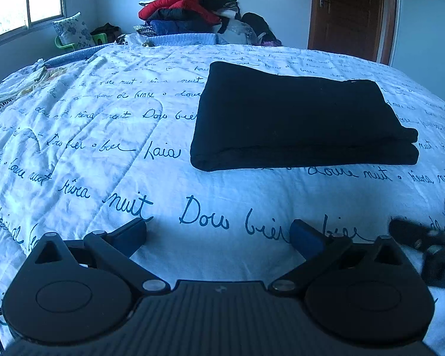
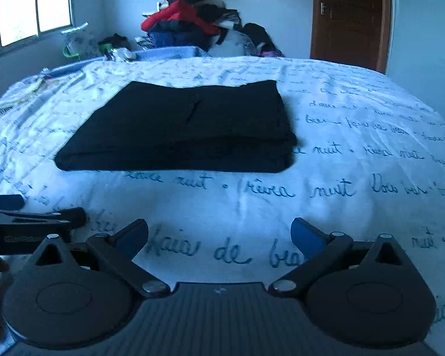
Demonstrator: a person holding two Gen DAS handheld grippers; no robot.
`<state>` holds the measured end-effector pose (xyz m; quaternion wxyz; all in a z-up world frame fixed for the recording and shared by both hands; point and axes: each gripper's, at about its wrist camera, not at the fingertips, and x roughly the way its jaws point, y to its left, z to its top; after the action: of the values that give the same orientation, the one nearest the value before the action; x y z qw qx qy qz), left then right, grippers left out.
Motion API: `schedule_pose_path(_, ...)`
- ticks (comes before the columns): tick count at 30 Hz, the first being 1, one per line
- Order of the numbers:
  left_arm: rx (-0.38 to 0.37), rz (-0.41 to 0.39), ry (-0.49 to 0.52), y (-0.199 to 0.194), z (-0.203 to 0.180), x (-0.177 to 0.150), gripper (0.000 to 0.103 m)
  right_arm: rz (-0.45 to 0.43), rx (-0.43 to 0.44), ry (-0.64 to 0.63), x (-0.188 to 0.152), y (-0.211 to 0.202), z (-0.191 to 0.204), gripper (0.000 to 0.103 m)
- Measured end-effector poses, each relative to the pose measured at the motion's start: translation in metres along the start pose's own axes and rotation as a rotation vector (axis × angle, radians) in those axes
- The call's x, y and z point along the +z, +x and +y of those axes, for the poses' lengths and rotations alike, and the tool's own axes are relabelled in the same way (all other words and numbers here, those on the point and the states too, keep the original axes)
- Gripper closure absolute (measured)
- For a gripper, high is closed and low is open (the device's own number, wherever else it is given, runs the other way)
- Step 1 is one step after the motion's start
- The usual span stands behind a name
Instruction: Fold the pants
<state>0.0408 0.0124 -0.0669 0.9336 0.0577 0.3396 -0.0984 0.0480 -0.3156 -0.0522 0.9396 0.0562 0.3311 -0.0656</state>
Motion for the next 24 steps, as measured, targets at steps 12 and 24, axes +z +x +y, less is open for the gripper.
schedule_pose_path(12,-0.004,0.002,-0.003,0.0009,0.0002,0.0001,0.000,0.027,-0.021,-0.029,-0.0036,0.0071,0.0043,0.000)
schedule_pose_path(24,-0.015,0.001,-0.013,0.0016,0.0017,-0.0009,0.000,0.008,-0.023,-0.032,-0.0071,0.0064,0.0049,0.000)
